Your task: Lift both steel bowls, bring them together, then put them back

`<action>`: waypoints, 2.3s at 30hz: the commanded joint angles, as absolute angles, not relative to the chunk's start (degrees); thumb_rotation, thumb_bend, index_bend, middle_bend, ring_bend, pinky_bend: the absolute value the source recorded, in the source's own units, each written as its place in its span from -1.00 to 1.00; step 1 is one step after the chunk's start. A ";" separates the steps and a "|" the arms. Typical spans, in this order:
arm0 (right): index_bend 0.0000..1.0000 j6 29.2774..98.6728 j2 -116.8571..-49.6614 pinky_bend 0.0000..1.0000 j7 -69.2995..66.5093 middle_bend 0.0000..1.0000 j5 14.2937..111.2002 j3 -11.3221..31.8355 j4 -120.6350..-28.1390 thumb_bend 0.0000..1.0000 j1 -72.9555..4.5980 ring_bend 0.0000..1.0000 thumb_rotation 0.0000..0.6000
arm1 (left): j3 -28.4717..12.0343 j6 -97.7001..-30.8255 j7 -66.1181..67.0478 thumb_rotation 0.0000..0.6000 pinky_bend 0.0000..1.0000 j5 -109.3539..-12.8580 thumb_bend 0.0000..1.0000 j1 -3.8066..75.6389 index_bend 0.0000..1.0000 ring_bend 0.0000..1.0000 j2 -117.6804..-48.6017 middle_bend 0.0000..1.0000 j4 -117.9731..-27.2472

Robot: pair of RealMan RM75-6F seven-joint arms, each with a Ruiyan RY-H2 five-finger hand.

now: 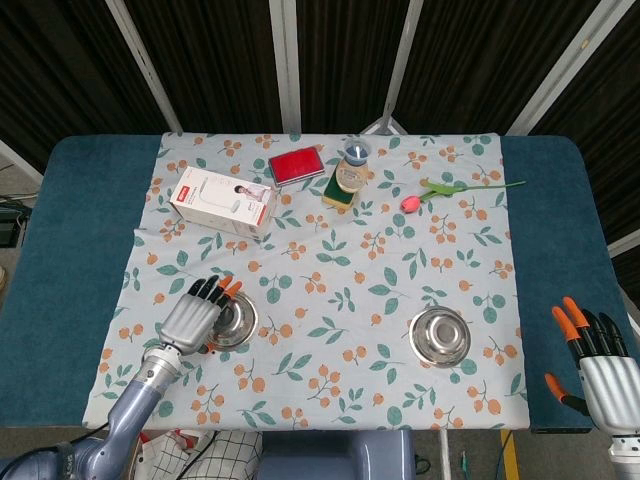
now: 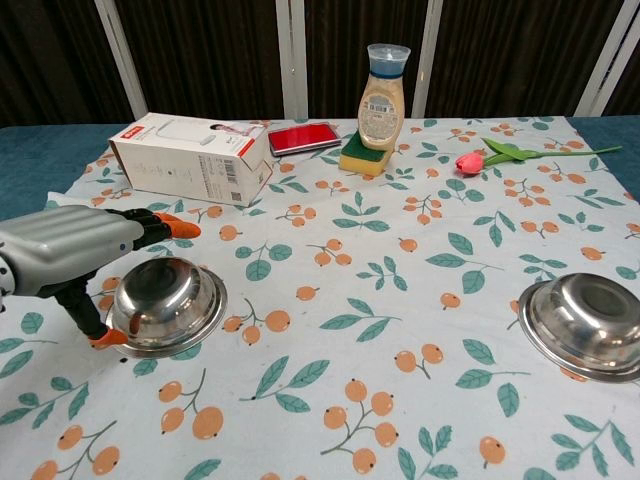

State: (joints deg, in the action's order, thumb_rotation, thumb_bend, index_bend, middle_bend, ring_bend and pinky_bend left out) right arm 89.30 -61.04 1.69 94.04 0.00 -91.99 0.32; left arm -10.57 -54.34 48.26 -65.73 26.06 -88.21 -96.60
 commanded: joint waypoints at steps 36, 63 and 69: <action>-1.00 82.35 -64.82 -0.98 4.27 -1.00 90.95 2.26 -90.37 -0.38 -4.87 -1.00 1.00 | -9.23 -63.59 22.51 1.00 0.44 -79.08 -0.26 33.26 -0.05 0.00 -79.35 0.20 -98.86; -1.00 55.98 -73.58 -0.94 34.19 -1.00 72.98 2.43 -101.01 -0.38 -21.80 -1.00 1.00 | -11.82 -63.28 14.02 1.00 0.43 -78.42 -0.25 36.71 -0.05 0.00 -77.74 0.20 -89.39; -1.00 55.85 -73.86 -0.94 35.17 -1.00 71.23 1.44 -100.48 -0.38 -22.45 -1.00 1.00 | -11.23 -62.94 14.92 1.00 0.43 -77.80 -0.25 37.02 -0.05 0.00 -78.20 0.20 -88.98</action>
